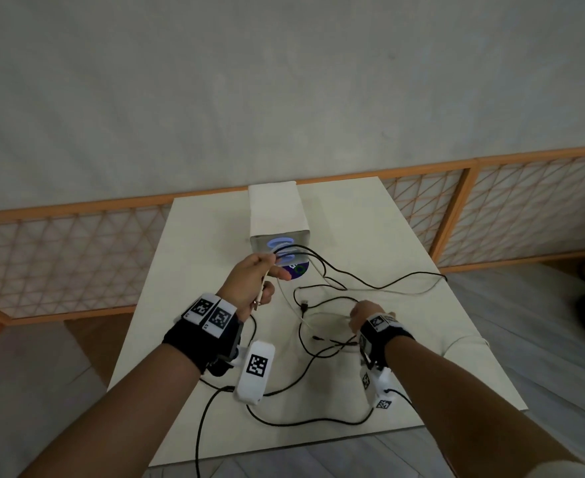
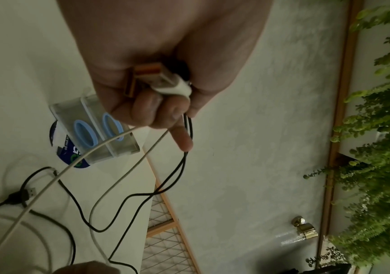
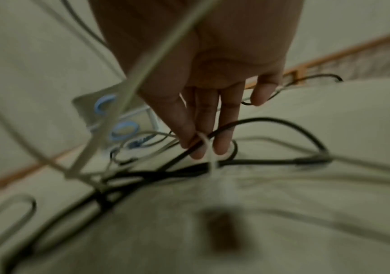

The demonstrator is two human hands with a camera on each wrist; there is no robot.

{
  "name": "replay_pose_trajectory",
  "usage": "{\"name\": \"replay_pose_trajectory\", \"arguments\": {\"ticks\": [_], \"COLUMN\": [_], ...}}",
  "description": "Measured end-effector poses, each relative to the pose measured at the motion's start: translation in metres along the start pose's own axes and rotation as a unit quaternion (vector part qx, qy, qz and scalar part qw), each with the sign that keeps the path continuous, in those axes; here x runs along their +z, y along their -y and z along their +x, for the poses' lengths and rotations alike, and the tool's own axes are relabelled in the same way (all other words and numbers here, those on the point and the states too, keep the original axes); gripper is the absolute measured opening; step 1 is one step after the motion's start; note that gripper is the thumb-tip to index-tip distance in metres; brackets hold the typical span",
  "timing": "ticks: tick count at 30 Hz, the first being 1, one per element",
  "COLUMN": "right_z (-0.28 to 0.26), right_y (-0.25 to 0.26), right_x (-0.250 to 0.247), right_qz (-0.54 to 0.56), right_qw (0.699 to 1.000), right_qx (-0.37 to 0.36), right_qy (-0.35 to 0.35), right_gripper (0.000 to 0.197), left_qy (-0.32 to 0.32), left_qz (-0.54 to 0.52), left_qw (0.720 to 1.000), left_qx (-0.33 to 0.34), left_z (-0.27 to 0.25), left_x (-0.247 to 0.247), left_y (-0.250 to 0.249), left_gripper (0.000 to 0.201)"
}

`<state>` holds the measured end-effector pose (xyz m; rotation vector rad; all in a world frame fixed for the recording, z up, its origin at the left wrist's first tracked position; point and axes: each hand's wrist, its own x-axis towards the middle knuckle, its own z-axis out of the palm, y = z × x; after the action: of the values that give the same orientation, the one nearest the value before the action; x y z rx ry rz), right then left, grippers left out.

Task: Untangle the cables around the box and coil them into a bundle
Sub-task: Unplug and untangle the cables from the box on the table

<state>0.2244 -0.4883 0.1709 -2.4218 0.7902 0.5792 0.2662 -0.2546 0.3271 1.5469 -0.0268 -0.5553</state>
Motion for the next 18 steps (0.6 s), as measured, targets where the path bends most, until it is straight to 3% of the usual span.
{"name": "replay_pose_trajectory", "arguments": {"ticks": [3,6,8,10,12,15,16,18], "right_z": [-0.008,-0.031,-0.049,-0.061,-0.074,-0.089,-0.092,-0.098], "right_y": [0.013,0.026,0.031,0.033,0.033,0.029,0.029,0.027], "right_x": [-0.022,-0.054,-0.075,-0.096,-0.117,-0.133,-0.134,-0.135], "right_qz": [0.19,0.3,0.331,0.379,0.471,0.585,0.577,0.472], "right_qw": [0.979,0.936,0.916,0.892,0.85,0.788,0.793,0.85], "right_qx": [-0.026,-0.124,-0.181,-0.188,-0.175,-0.168,-0.174,-0.201], "right_qy": [-0.064,-0.134,-0.139,-0.156,-0.16,-0.098,-0.092,-0.117], "right_gripper": [0.036,0.022,0.016,0.016,0.018,0.027,0.03,0.029], "left_qy": [0.007,0.021,0.032,0.032,0.026,0.021,0.015,0.002], "left_qz": [-0.007,-0.035,-0.046,-0.047,-0.044,-0.046,-0.043,-0.028], "left_qw": [1.0,0.999,0.998,0.998,0.998,0.999,0.999,1.0], "left_qx": [-0.002,-0.026,-0.036,-0.036,-0.029,-0.018,-0.013,-0.007], "left_z": [0.0,0.001,0.0,0.0,0.002,0.009,0.012,0.017], "left_x": [-0.004,-0.009,-0.009,-0.009,-0.009,-0.008,-0.008,-0.006], "left_y": [0.003,0.006,0.006,0.005,0.005,0.007,0.007,0.005], "left_gripper": [0.017,0.015,0.015,0.015,0.013,0.01,0.011,0.016]}}
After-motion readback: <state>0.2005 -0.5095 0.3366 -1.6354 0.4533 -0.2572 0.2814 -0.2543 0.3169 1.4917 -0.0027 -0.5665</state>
